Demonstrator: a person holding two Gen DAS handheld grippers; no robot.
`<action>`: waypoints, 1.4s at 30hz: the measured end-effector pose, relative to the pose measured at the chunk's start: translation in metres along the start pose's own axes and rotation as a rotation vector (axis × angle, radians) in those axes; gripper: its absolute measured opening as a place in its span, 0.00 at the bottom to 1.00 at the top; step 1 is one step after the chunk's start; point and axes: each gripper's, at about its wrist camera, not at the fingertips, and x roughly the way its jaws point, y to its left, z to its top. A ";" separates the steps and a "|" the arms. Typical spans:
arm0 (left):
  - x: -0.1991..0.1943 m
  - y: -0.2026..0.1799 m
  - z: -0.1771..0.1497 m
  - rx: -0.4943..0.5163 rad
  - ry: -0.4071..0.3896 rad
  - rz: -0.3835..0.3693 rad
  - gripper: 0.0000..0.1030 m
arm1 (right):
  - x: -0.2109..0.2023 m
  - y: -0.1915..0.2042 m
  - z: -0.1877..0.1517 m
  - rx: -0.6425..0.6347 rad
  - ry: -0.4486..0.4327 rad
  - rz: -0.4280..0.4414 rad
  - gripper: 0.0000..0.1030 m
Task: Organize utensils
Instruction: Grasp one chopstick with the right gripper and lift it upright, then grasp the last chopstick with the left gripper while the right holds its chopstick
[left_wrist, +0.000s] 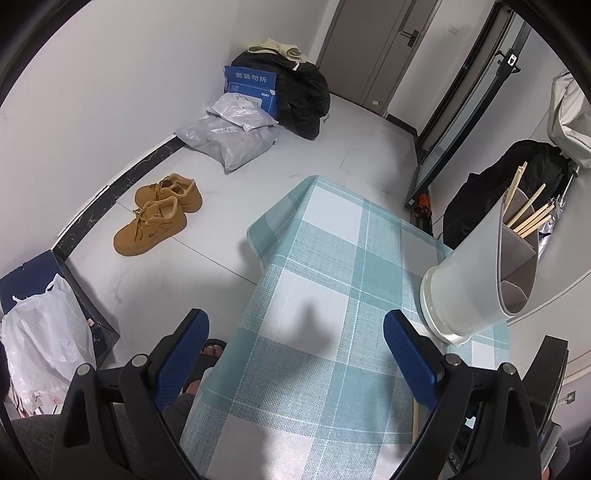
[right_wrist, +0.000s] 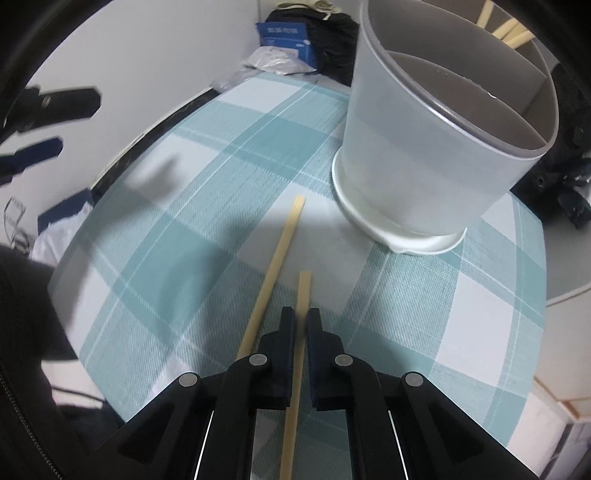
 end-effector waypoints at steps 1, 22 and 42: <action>0.000 0.000 0.000 0.000 -0.002 0.002 0.90 | 0.002 0.000 0.002 -0.005 0.001 -0.002 0.06; 0.014 -0.013 -0.009 0.063 0.024 0.060 0.90 | -0.011 -0.025 0.014 0.173 -0.081 0.147 0.06; 0.054 -0.084 -0.031 0.249 0.232 0.001 0.90 | -0.075 -0.130 -0.040 0.667 -0.450 0.344 0.06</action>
